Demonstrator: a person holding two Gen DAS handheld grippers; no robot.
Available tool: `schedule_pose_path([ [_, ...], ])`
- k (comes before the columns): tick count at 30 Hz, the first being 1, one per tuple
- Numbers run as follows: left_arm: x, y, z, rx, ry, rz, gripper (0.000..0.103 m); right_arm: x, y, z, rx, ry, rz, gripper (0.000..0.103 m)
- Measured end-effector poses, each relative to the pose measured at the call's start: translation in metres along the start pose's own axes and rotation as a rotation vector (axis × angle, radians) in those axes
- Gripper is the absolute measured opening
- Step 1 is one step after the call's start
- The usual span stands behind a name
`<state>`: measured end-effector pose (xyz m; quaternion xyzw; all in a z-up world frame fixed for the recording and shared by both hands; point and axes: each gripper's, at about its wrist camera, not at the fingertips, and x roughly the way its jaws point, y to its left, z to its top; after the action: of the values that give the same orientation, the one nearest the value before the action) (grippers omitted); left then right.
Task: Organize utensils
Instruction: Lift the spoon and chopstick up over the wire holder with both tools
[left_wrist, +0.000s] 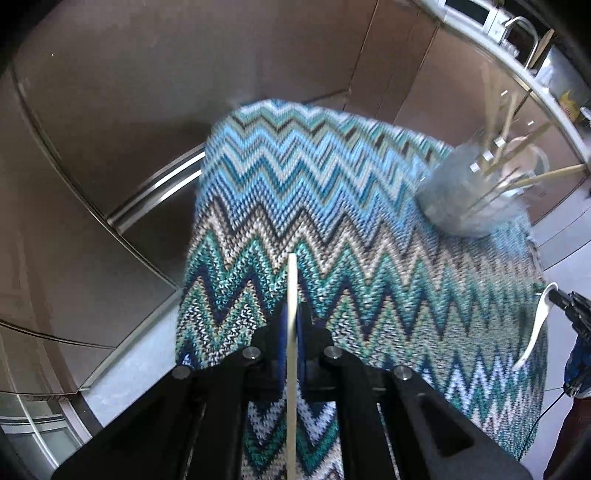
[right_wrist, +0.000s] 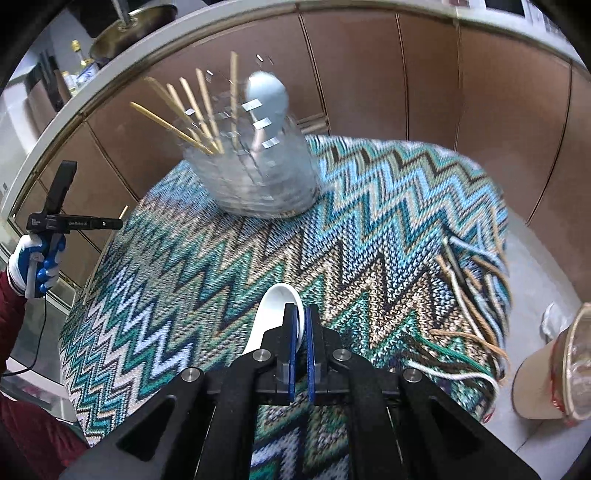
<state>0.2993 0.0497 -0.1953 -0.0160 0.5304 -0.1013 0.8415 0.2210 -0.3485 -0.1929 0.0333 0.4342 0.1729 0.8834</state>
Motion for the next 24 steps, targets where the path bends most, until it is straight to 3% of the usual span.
schedule_pose_path([
  [8, -0.069, -0.008, -0.014, 0.005, -0.166, -0.045, 0.005, -0.053, 0.042, -0.002, -0.057, -0.105, -0.077, 0.004],
  [14, -0.118, -0.028, -0.01, 0.005, -0.316, -0.092, 0.005, -0.085, 0.075, 0.017, -0.096, -0.206, -0.135, 0.004],
  [24, -0.174, -0.1, 0.052, 0.022, -0.601, -0.238, 0.005, -0.102, 0.109, 0.082, -0.146, -0.417, -0.263, 0.004],
])
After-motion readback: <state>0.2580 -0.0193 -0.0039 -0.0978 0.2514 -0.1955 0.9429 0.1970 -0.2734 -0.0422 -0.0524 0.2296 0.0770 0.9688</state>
